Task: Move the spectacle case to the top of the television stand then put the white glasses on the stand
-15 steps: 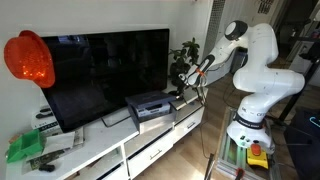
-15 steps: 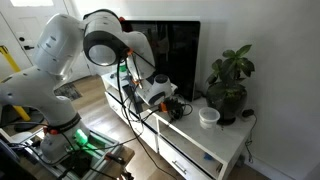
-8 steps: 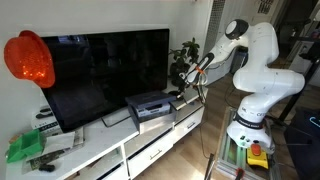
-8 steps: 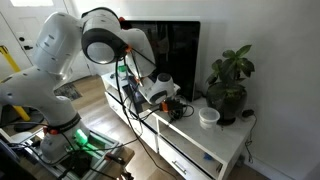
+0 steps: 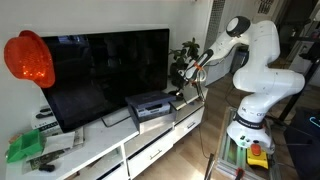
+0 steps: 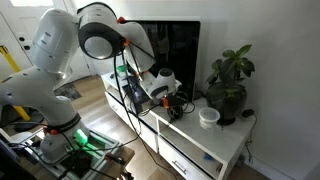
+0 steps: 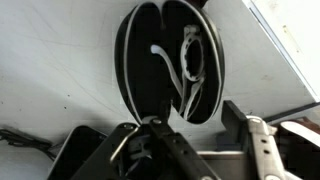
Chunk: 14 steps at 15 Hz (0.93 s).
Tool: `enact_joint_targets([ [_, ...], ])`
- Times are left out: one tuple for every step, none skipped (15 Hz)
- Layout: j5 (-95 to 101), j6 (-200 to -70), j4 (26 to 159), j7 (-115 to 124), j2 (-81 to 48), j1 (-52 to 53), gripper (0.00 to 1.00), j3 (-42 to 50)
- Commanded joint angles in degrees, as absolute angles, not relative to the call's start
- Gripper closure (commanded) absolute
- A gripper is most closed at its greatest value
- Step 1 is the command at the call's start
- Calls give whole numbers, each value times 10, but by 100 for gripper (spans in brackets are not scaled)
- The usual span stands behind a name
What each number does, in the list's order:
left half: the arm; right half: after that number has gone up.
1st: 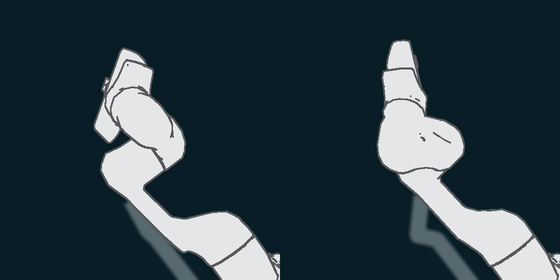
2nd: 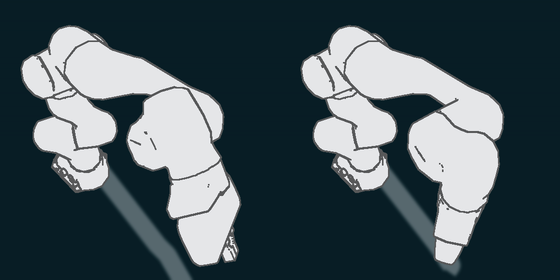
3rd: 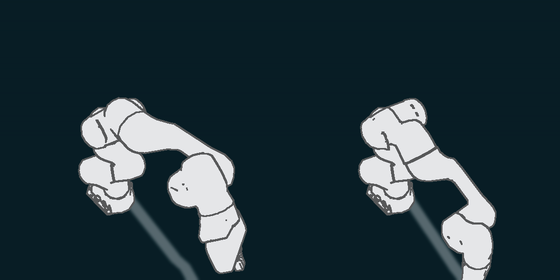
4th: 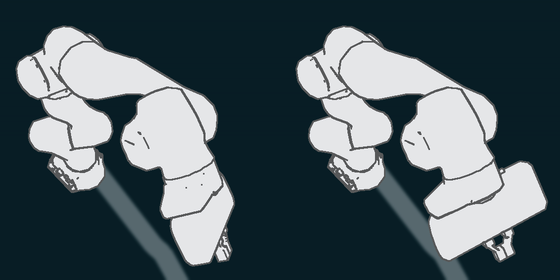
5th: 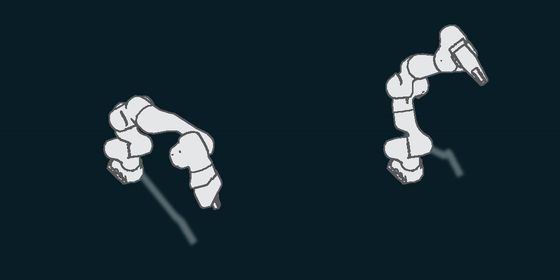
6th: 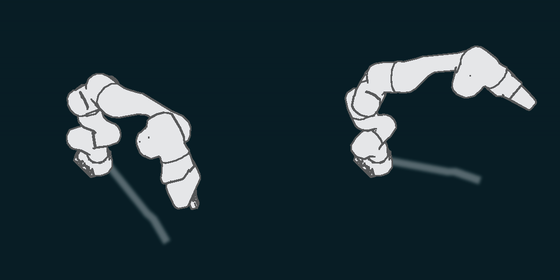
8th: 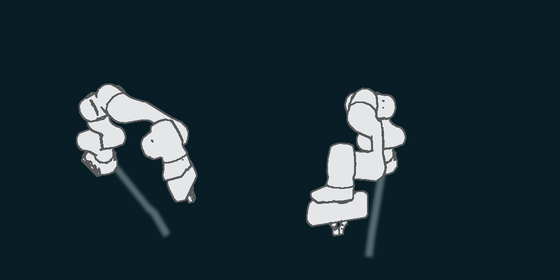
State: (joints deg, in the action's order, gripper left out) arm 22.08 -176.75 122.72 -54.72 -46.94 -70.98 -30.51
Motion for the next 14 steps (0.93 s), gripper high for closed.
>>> enact_joint_targets([
  [192,-1745,1214,-553,-464,-703,44,-297],
  [189,-1741,1210,-553,-467,-701,43,-293],
  [186,-1738,1207,-554,-468,-701,45,-292],
  [182,-1732,1203,-556,-470,-700,43,-290],
  [179,-1725,1199,-558,-473,-698,44,-288],
  [176,-1721,1196,-559,-475,-695,45,-285],
  [173,-1715,1191,-561,-479,-692,45,-283],
  [169,-1709,1187,-562,-482,-689,46,-281],
  [166,-1704,1182,-565,-486,-687,46,-279],
  [163,-1701,1179,-568,-489,-686,48,-279],
  [161,-1702,1175,-568,-491,-680,49,-276],
  [159,-1702,1171,-568,-494,-675,50,-272],
  [157,-1703,1167,-568,-497,-671,51,-269],
  [157,-1705,1163,-568,-500,-666,53,-264],
])
